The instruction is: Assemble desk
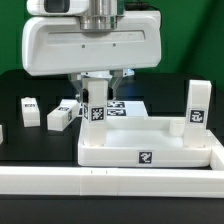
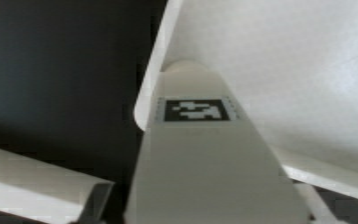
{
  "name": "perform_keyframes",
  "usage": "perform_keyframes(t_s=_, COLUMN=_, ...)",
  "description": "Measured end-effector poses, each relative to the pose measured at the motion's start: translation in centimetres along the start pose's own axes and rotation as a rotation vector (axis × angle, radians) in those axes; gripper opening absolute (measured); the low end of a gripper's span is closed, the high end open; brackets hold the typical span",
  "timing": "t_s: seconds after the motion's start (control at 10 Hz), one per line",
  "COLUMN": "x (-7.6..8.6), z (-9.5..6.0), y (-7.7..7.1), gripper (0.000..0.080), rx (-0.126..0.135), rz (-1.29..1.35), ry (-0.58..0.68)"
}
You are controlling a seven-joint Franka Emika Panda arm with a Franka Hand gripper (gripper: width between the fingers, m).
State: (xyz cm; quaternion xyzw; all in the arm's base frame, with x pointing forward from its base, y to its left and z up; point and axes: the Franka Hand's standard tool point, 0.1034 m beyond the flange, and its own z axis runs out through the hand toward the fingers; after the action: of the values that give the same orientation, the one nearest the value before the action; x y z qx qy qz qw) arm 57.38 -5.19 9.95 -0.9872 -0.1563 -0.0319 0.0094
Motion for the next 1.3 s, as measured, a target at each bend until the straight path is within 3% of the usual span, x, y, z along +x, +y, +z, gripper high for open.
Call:
perform_keyframes(t_s=0.2, x=-0.23, z=-0.03, y=0.56, gripper=0.0288, rx=0.022, rz=0.177, ry=0.013)
perform_keyframes(t_s=1.3, x=-0.41, z=0.0, y=0.77, gripper=0.029, rx=0.043, rz=1.269, ry=-0.004)
